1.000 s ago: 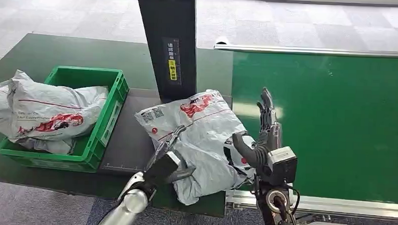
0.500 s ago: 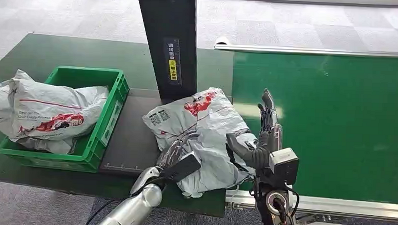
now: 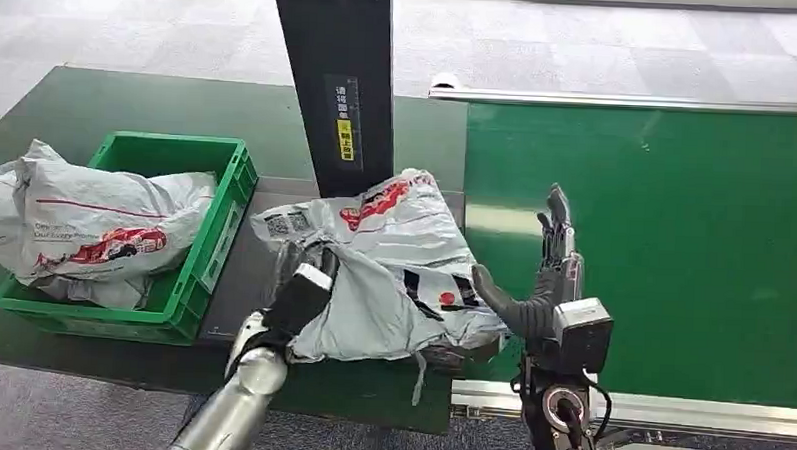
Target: Moved the parcel from conveyor to table for the left to box.
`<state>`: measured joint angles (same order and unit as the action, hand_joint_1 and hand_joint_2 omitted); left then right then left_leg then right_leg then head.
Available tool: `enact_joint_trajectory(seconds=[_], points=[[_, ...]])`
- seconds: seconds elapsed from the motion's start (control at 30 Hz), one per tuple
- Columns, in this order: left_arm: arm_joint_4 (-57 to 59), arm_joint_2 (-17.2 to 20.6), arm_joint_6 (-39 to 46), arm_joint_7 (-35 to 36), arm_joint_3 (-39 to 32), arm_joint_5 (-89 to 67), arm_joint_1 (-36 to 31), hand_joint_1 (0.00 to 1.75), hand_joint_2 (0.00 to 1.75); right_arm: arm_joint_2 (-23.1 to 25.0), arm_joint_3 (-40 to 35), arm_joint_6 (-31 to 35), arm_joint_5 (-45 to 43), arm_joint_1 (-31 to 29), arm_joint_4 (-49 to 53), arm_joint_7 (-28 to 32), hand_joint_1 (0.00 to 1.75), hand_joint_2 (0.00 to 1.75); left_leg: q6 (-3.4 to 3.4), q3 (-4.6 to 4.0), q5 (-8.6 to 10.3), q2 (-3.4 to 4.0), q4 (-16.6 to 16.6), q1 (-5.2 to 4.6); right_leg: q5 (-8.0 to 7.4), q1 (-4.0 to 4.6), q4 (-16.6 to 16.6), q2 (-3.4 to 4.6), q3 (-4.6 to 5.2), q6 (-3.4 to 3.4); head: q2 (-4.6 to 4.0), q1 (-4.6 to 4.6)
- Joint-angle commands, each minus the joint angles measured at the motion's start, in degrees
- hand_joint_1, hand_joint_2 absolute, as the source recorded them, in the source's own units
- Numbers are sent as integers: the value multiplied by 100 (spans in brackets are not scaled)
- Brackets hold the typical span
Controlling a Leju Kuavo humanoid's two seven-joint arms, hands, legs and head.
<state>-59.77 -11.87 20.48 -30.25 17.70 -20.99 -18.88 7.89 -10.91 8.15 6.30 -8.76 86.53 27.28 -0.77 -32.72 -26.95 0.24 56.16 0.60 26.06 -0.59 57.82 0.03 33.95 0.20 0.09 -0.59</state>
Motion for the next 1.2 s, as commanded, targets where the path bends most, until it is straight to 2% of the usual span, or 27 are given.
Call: enact_joint_trajectory(seconds=[0.03,0.13,0.2,0.23,0.3,0.33,0.4,0.43,0.47,0.53,0.57,0.6,0.67,0.7,0.73,0.77,0.8,0.87,0.93,0.97,1.07,1.13,1.2], points=[[-3703,534,-82,-147,-332,446,660,175,175,-8,445,155,21,199,75,84,0,175,1,-9,-3,7,6,4,-1,4,1,7,9,-1,0,0],[-4181,676,327,-185,-427,267,687,175,175,53,533,195,71,329,199,145,0,175,3,0,-9,10,4,5,3,6,-2,11,-1,-3,0,0],[-4229,694,1071,-302,-669,-215,592,175,175,83,579,241,106,405,307,169,0,175,1,2,-5,9,0,2,1,3,-1,10,-1,-3,0,0],[-4235,734,1087,-273,-711,-199,560,175,175,86,587,246,108,412,332,169,0,175,0,-2,-2,6,0,0,1,1,1,7,2,-2,0,0],[-3935,925,1717,109,-1165,-933,133,175,175,65,611,296,137,505,514,164,0,175,0,2,-2,5,-1,2,1,2,0,6,-2,-4,0,0],[-3831,994,1650,150,-1269,-883,0,175,175,58,611,299,145,527,556,146,0,175,-1,6,-2,3,-3,2,1,3,-1,4,-6,-5,0,0],[-2885,1246,1828,999,-1809,-2103,-780,175,175,1,560,287,129,565,666,101,0,175,-2,0,3,-8,2,2,1,3,4,-7,-1,-4,0,0],[-2604,1314,1755,946,-1919,-2013,-989,175,175,-4,547,293,127,568,678,95,0,175,-2,0,5,-12,1,0,1,0,5,-11,-1,-4,0,-2],[-1919,1487,1438,1483,-2080,-2561,-1323,175,175,-23,514,304,121,571,691,83,0,175,-3,3,10,-18,-2,3,-2,3,2,-16,-6,-7,0,0],[-1026,1766,1332,2197,-2246,-3624,-1676,175,175,-51,462,323,95,556,680,45,0,175,-4,9,10,-9,-5,0,-1,0,0,-9,-9,-4,0,0],[-1026,1766,1332,2197,-2246,-3624,-1676,175,175,-51,462,323,95,556,680,45,0,175,-8,18,19,-14,-12,0,-5,0,-3,-13,-18,-8,0,0],[147,1981,1279,2481,-2424,-4148,-2049,175,175,-92,408,321,68,531,659,26,0,175,-7,20,15,-7,-9,1,-6,1,-2,-5,-18,-10,0,-2],[1358,2350,1210,3103,-2337,-5022,-2406,175,175,-165,332,319,-4,487,618,-24,0,175,-6,28,23,-8,-14,-1,-10,0,-5,-8,-24,-11,0,4],[1891,2421,1486,2863,-2429,-4959,-2547,175,175,-193,307,343,-27,465,584,-33,0,175,-9,29,21,4,-13,-1,-11,1,-1,1,-19,-15,0,-7],[2481,2570,1176,3359,-2332,-5449,-2702,175,175,-213,289,342,-66,434,525,-63,0,175,-9,29,18,5,-10,-1,-11,0,0,-2,-20,-17,0,4],[2825,2632,1141,3376,-2329,-5554,-2776,175,175,-230,277,350,-82,417,493,-66,0,175,-9,36,24,3,-18,-1,-15,1,-5,-2,-26,-20,0,-2],[3230,2764,853,3797,-2111,-6007,-2830,175,175,-249,256,315,-130,384,448,-66,0,175,-9,34,21,10,-16,0,-15,3,-4,4,-23,-20,0,0],[3815,2885,256,4197,-1908,-6476,-2828,175,175,-272,212,286,-169,287,344,-72,0,175,-8,36,19,19,-17,1,-16,4,-6,14,-22,-19,0,0],[4015,2932,48,4445,-1806,-6730,-2706,175,175,-255,178,285,-174,218,265,-74,0,175,-7,33,15,24,-12,-1,-13,1,0,19,-17,-17,0,0],[4217,3002,-429,4728,-1464,-6901,-2683,175,175,-254,154,275,-180,191,232,-73,0,175,-6,38,16,29,-19,-1,-16,1,-7,25,-22,-17,0,0],[4439,3113,-1114,5150,-941,-6901,-2405,175,175,-229,104,254,-189,151,136,-72,0,175,-6,41,14,31,-23,-1,-15,2,-12,29,-25,-17,0,4],[4546,3150,-1620,5100,-949,-6861,-2239,175,175,-222,82,248,-193,118,45,-69,0,175,-9,36,11,31,-17,-5,-11,-3,-2,28,-20,-17,0,4],[4530,3141,-1601,4765,-1180,-6665,-2094,175,175,-234,93,253,-197,80,-13,-62,0,175,-11,53,9,51,-30,-6,-17,-4,-11,48,-29,-18,0,0]])
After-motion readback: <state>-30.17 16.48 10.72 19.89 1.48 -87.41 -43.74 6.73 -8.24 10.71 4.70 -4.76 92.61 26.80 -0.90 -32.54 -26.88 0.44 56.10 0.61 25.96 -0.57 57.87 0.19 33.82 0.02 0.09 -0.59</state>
